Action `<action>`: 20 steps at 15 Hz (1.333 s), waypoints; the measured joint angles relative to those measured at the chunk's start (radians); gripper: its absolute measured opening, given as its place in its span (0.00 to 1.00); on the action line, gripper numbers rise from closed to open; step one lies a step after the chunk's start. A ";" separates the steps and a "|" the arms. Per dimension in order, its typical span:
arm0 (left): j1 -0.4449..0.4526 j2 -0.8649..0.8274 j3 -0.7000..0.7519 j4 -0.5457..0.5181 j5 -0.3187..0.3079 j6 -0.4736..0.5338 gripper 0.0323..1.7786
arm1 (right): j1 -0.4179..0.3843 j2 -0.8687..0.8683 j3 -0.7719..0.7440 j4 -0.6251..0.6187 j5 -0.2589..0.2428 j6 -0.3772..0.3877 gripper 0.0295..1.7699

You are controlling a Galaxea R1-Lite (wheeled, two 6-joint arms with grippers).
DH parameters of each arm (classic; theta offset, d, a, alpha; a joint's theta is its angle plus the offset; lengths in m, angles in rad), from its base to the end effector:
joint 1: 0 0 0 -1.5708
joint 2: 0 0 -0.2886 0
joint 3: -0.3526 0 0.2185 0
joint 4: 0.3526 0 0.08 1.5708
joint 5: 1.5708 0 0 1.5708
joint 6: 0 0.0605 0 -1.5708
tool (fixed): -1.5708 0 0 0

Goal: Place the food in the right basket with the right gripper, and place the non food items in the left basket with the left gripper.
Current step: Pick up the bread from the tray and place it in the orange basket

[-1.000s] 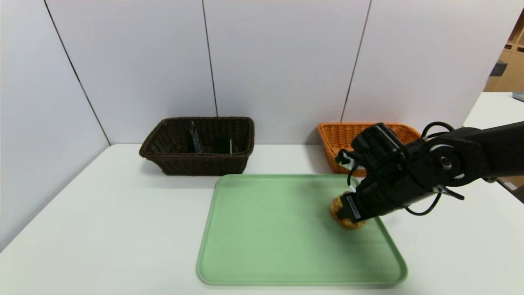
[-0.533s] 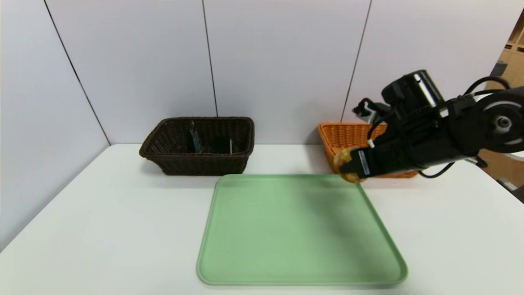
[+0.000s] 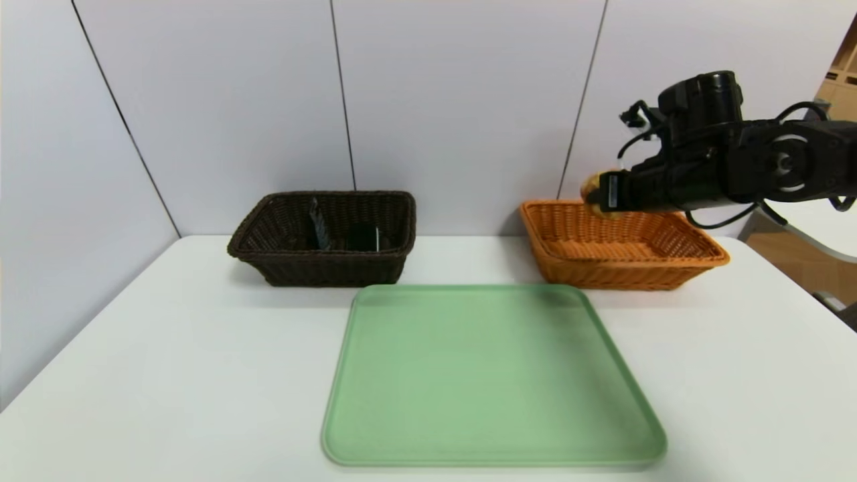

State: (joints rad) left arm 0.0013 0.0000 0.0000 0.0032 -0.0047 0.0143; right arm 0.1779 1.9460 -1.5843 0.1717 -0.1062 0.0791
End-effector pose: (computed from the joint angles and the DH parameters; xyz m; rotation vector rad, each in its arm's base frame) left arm 0.0570 -0.0002 0.0750 0.0143 0.0032 -0.0034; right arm 0.4391 0.0724 0.1953 0.0017 0.5304 0.0490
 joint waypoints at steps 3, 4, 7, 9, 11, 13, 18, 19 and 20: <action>0.000 0.000 0.000 0.000 0.000 -0.001 0.95 | -0.057 0.116 -0.096 -0.002 -0.001 0.000 0.44; 0.000 0.000 0.000 0.000 0.000 0.000 0.95 | -0.074 0.151 -0.121 -0.001 -0.001 0.000 0.44; 0.000 0.000 0.000 0.000 0.000 -0.001 0.95 | -0.107 0.239 -0.161 0.002 -0.001 -0.002 0.44; 0.000 0.000 0.000 0.000 -0.001 0.000 0.95 | -0.117 0.278 -0.166 0.018 0.000 -0.002 0.44; 0.000 0.000 0.000 0.000 0.000 0.000 0.95 | -0.119 0.300 -0.166 0.020 0.001 -0.002 0.53; 0.000 0.000 0.000 0.000 0.000 0.000 0.95 | -0.117 0.309 -0.165 0.021 0.000 0.000 0.63; 0.000 0.000 0.000 0.000 0.000 -0.001 0.95 | -0.116 0.287 -0.161 0.031 0.000 0.001 0.79; 0.000 0.000 0.000 0.000 0.000 0.000 0.95 | -0.116 0.263 -0.159 0.045 -0.001 0.001 0.81; 0.000 0.000 0.000 0.000 0.000 0.000 0.95 | -0.116 0.227 -0.155 0.070 0.000 0.001 0.83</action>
State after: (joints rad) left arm 0.0013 0.0000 0.0000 0.0032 -0.0051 0.0138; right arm 0.0623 2.1734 -1.7396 0.2419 -0.1057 0.0806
